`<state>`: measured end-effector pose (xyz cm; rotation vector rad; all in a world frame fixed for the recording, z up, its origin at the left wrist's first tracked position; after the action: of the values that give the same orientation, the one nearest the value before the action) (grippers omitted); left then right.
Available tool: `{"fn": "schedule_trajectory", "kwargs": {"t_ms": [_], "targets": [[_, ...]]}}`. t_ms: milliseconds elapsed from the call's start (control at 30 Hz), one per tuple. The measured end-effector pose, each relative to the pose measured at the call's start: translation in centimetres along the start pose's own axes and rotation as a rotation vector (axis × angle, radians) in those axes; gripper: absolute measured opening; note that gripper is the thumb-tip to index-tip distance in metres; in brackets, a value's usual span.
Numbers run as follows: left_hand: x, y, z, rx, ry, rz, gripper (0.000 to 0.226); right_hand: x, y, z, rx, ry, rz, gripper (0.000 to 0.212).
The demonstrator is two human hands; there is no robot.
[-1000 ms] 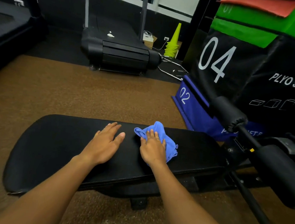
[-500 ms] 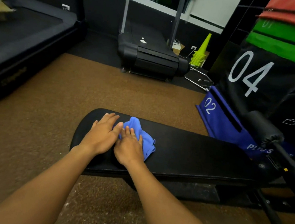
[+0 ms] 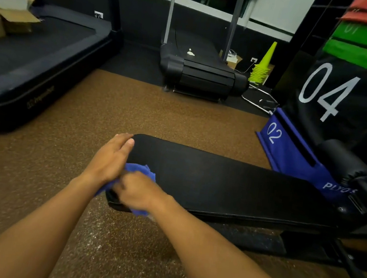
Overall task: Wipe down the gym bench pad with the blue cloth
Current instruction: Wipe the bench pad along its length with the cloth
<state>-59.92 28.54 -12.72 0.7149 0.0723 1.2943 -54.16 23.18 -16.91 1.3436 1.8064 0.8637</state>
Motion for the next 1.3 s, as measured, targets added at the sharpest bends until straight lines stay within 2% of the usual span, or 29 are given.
{"fn": "schedule_trajectory", "kwargs": {"t_ms": [100,200,233,300,367,433,500,600,667,733,800,833,900,933,1000,1200,1300], "targets": [[-0.1,1.4,-1.1,-0.343,0.126,0.088,0.035,0.2,5.5,2.4,0.441,-0.196,0.184,0.029],[-0.5,-0.3,-1.0,-0.878,0.223,-0.032,0.048,0.8,6.8,4.4,1.087,-0.387,0.155,0.038],[-0.6,-0.7,-1.1,-0.923,0.244,-0.076,0.054,0.9,6.6,4.8,1.245,-0.444,0.117,0.039],[-0.5,-0.7,-1.5,-0.844,0.254,-0.127,0.055,1.0,6.4,5.0,1.365,-0.522,0.039,0.047],[0.0,0.2,-2.3,-0.725,0.277,-0.095,0.039,1.4,6.3,5.1,1.398,-0.53,-0.006,0.054],[0.5,0.8,-3.1,-0.715,0.308,-0.089,0.028,2.1,6.6,5.4,1.394,-0.537,-0.016,0.048],[1.1,1.2,-3.6,-0.714,0.331,-0.05,0.017,2.9,7.3,6.3,1.324,-0.57,0.03,0.039],[1.9,1.8,-5.4,-0.425,0.335,0.047,0.01,4.1,8.0,7.6,1.072,-0.612,0.136,0.035],[1.9,1.8,-6.4,-0.296,0.311,0.113,0.01,4.7,8.3,7.1,0.863,-0.551,0.187,0.036],[1.8,2.0,-7.9,-0.254,0.297,0.195,0.01,5.1,9.2,5.4,0.434,-0.414,0.305,0.052],[1.5,2.4,-9.5,-0.231,0.31,0.251,0.009,4.6,9.7,1.7,-0.011,-0.16,0.52,0.068],[1.4,2.5,-10.3,-0.236,0.322,0.266,0.011,4.5,8.1,0.0,-0.141,-0.041,0.504,0.071],[1.3,2.7,-11.6,-0.279,0.35,0.295,0.018,5.4,3.0,-0.5,-0.307,0.023,0.255,0.082],[1.2,2.6,-12.0,-0.317,0.365,0.304,0.022,5.9,0.9,0.6,-0.348,-0.026,0.13,0.087],[1.3,2.3,-12.2,-0.384,0.381,0.32,0.03,6.6,-0.7,2.3,-0.367,-0.098,0.054,0.087],[2.1,1.1,-11.0,-0.382,0.326,0.332,0.035,7.7,0.1,2.5,-0.329,-0.163,0.095,0.058],[2.7,0.3,-10.0,-0.309,0.288,0.295,0.046,7.9,0.8,2.3,-0.284,-0.145,0.122,0.056]]}}
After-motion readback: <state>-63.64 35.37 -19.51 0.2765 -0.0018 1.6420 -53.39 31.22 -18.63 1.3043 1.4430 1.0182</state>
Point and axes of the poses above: each hand's wrist, its own x-axis towards the middle knuckle, its own y-axis out of the back of the hand, z = x × y, the point moved 10 cm from there along x, towards the middle knuckle, and after that the axes turned 13 degrees about -y, right-handed, at the moved point
